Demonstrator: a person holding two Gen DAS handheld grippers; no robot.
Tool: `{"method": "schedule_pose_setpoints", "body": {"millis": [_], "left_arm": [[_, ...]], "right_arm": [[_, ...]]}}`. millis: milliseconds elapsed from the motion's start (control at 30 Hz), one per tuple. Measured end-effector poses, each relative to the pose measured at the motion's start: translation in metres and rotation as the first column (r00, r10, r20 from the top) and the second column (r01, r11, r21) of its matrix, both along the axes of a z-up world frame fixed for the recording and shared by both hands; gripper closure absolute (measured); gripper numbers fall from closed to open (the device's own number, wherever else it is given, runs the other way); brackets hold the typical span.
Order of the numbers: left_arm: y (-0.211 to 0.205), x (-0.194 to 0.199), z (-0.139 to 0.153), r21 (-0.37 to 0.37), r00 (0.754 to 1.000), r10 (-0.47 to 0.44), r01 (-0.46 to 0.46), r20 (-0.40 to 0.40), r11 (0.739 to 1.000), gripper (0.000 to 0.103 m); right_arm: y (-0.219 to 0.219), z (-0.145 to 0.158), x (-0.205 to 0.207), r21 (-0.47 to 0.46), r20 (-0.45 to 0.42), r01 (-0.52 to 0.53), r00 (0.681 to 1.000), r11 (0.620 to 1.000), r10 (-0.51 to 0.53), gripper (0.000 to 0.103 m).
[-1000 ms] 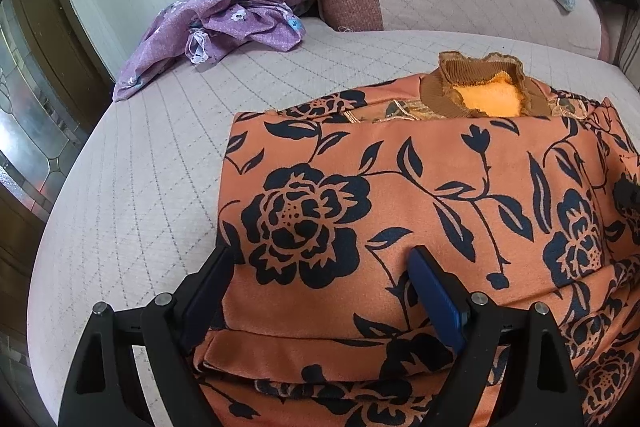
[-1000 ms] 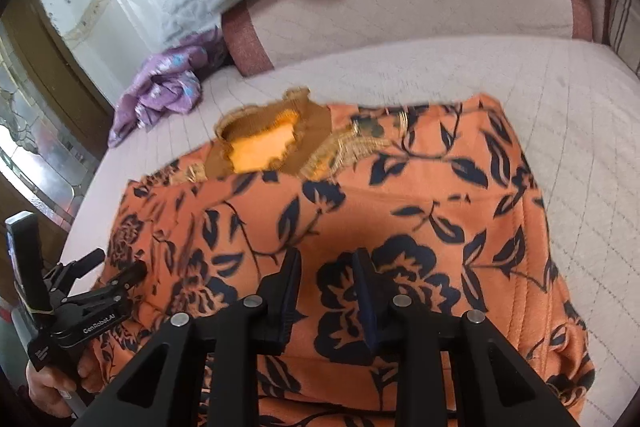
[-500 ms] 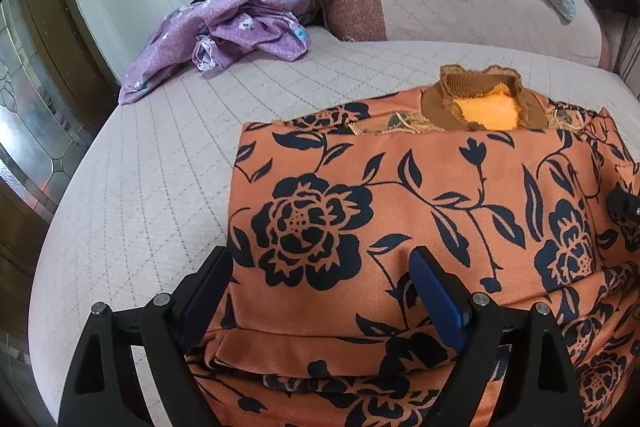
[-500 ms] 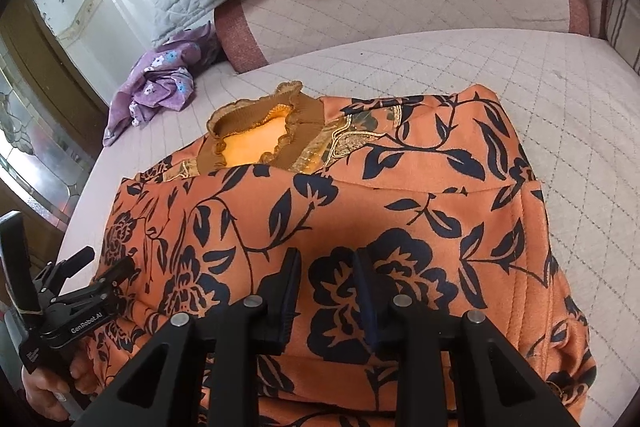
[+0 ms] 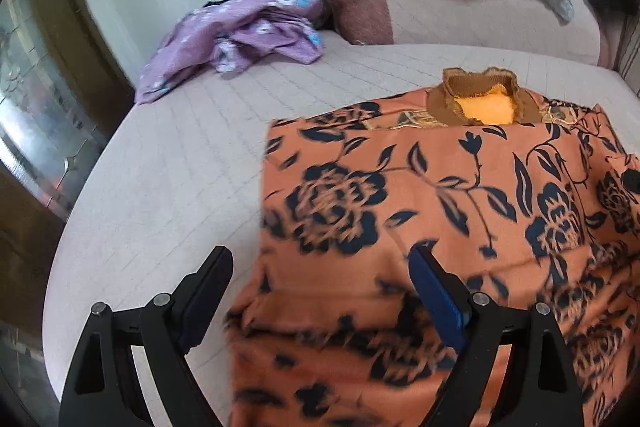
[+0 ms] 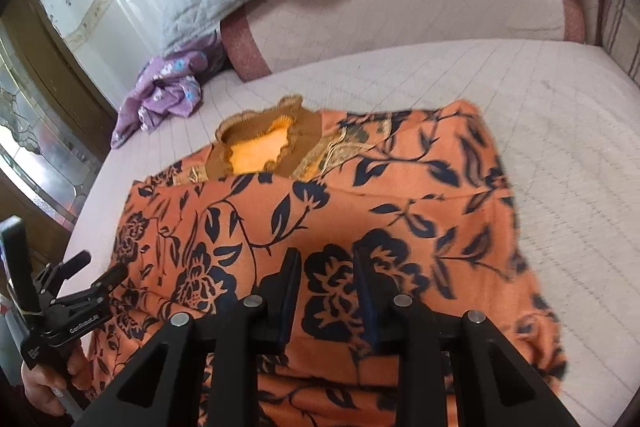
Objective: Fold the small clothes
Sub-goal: 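Grasp the orange blouse hem with both grippers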
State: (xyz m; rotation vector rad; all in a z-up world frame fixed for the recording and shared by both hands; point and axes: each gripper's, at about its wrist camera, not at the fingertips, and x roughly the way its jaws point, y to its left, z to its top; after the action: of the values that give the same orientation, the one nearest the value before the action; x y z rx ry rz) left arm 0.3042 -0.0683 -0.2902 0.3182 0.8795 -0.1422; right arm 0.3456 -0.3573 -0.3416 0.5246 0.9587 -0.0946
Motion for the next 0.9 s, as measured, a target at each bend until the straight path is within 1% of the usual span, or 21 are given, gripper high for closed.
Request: {"method": "schedule_pose_setpoints", "body": {"millis": [100,167,233,267,300,367,433,467,500,600,700,800,833,867,900], "left_arm": [[0.023,-0.015,0.009,-0.044,0.999,0.053,-0.053,-0.013,0.998,0.013],[0.042,-0.031,0.014,-0.072,0.997,0.078,-0.078,-0.015,0.994,0.013],[0.071,-0.057,0.011,-0.073,0.992,0.13,-0.13,-0.007,0.989,0.013],[0.079,-0.066,0.009,-0.073,0.989,0.149,-0.149,-0.011,0.986,0.013],[0.093,-0.078,0.004,-0.074,0.985,0.172,-0.173,-0.025,0.982,0.013],[0.117,-0.1,-0.008,-0.068,0.976,0.211,-0.215,-0.058,0.974,0.013],[0.139,-0.12,-0.019,-0.068,0.963,0.252,-0.259,-0.094,0.964,0.013],[0.144,-0.125,-0.021,-0.078,0.961,0.255,-0.264,-0.104,0.961,0.013],[0.149,-0.132,-0.022,-0.098,0.961,0.254,-0.265,-0.113,0.959,0.013],[0.155,-0.15,-0.017,-0.123,0.964,0.246,-0.257,-0.099,0.959,0.013],[0.157,-0.168,-0.014,-0.209,0.971,0.201,-0.225,-0.131,0.952,0.013],[0.159,-0.176,-0.016,-0.245,0.97,0.179,-0.216,-0.164,0.945,0.013],[0.16,-0.179,-0.017,-0.268,0.969,0.172,-0.217,-0.179,0.939,0.015],[0.162,-0.182,-0.018,-0.298,0.967,0.163,-0.217,-0.197,0.93,0.022],[0.163,-0.185,-0.019,-0.325,0.965,0.148,-0.214,-0.215,0.921,0.028]], "right_arm": [[-0.011,0.013,-0.019,0.029,0.018,0.032,0.999,0.999,-0.033,0.072],[-0.019,0.023,-0.04,0.048,0.034,0.065,0.997,0.997,-0.067,0.071],[-0.027,0.031,-0.062,0.057,0.048,0.103,0.993,0.993,-0.106,0.061],[-0.031,0.033,-0.071,0.058,0.052,0.118,0.991,0.991,-0.121,0.044],[-0.035,0.035,-0.083,0.059,0.063,0.144,0.987,0.988,-0.147,0.037],[-0.043,0.033,-0.107,0.062,0.065,0.191,0.979,0.98,-0.195,0.037],[-0.047,0.027,-0.131,0.081,0.037,0.221,0.974,0.972,-0.224,0.037],[-0.048,0.023,-0.144,0.095,0.024,0.238,0.97,0.967,-0.242,0.037],[-0.049,0.02,-0.154,0.105,0.015,0.25,0.967,0.963,-0.253,0.037],[-0.05,0.016,-0.184,0.119,-0.009,0.276,0.961,0.954,-0.277,0.037],[-0.05,0.018,-0.21,0.125,-0.019,0.296,0.955,0.947,-0.296,0.037],[-0.05,0.018,-0.233,0.136,-0.047,0.311,0.95,0.941,-0.307,0.037],[-0.05,0.016,-0.24,0.147,-0.065,0.309,0.951,0.94,-0.302,0.037],[-0.049,0.014,-0.246,0.161,-0.082,0.306,0.951,0.938,-0.297,0.037],[-0.048,0.011,-0.252,0.18,-0.103,0.307,0.951,0.935,-0.292,0.037]]}}
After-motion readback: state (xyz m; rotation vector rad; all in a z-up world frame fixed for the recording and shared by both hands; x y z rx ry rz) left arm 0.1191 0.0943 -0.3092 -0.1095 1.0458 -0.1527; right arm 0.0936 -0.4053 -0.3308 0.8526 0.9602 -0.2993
